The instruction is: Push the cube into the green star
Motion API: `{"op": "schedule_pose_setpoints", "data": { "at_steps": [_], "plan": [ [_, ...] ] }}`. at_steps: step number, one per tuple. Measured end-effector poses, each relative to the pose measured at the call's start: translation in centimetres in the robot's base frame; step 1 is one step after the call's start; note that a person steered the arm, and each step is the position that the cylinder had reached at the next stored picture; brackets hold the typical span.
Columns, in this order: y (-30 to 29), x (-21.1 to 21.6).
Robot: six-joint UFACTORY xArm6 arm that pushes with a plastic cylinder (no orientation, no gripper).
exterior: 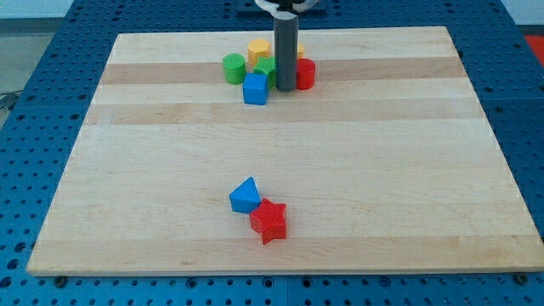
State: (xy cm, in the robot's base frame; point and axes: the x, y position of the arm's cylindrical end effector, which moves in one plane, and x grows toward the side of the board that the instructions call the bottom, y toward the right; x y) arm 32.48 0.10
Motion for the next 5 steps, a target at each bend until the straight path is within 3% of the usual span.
{"op": "schedule_pose_setpoints", "data": {
  "at_steps": [1,3,4,5],
  "plan": [
    [0.1,0.4],
    [2.0,9.0],
    [-5.2,7.6],
    [-6.5,7.6]
  ]
}}
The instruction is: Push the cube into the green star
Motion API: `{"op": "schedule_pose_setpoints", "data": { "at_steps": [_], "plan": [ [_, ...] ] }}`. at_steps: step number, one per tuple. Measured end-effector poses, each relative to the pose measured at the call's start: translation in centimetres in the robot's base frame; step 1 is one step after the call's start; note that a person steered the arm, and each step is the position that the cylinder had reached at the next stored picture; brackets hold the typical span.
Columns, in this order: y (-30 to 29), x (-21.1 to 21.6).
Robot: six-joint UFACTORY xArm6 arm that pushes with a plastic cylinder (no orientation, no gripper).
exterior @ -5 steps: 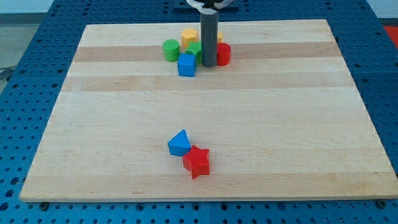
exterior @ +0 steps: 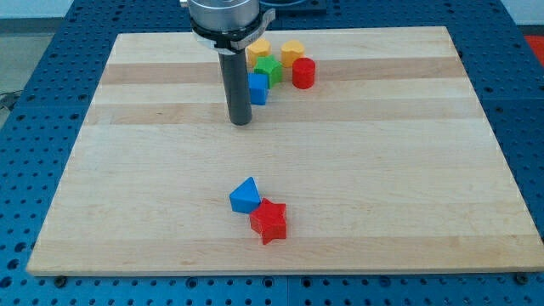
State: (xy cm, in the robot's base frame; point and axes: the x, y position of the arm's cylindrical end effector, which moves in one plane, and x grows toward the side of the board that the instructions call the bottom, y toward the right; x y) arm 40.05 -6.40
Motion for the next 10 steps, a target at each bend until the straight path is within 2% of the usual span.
{"op": "schedule_pose_setpoints", "data": {
  "at_steps": [1,2,4,7,9,10],
  "plan": [
    [0.0,-0.3],
    [0.0,-3.8],
    [0.1,-4.2],
    [1.2,-7.0],
    [1.2,-7.1],
    [-3.2,-4.6]
  ]
}}
